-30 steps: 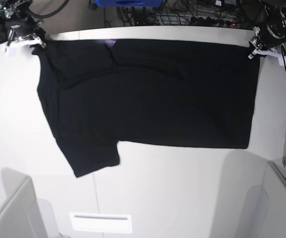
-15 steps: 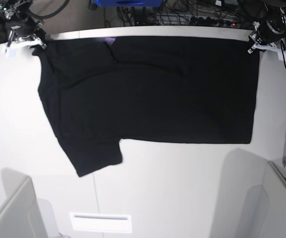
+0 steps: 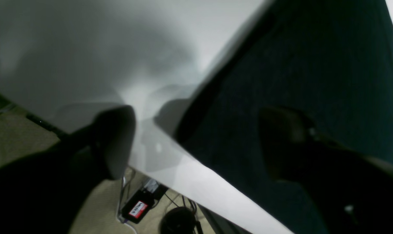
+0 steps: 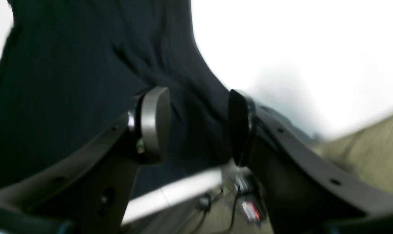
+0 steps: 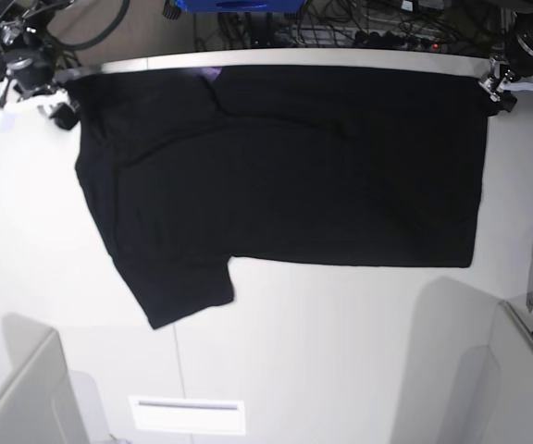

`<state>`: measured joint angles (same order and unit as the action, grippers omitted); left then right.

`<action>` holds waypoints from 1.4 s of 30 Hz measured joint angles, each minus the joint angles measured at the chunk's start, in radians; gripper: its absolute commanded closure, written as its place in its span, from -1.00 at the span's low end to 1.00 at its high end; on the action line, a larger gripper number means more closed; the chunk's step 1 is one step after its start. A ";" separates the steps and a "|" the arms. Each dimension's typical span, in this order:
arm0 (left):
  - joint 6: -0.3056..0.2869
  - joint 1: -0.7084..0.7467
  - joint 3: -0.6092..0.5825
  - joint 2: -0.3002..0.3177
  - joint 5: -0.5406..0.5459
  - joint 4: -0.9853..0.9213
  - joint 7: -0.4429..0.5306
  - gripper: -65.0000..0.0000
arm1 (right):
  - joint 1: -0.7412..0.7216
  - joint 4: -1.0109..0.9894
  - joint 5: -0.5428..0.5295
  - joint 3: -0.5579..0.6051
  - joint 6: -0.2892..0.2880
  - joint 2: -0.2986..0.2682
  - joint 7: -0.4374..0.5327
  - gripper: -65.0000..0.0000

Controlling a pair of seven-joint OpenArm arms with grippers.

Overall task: Fold the T-shirt properly
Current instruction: 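Release the shoulders and move the right gripper to the hem corner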

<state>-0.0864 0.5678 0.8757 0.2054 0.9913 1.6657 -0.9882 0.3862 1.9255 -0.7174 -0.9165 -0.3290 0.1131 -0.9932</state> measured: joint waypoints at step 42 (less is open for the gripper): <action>0.003 -0.115 -0.005 0.008 -0.007 0.197 -0.011 -0.96 | -1.014 -1.395 0.120 0.999 0.103 -0.379 0.479 0.03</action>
<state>-0.0830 0.4530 0.8703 0.2138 0.9840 1.8626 -0.9993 -0.6277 0.5304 -0.5972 0.0830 -0.2256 -0.2657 -0.5144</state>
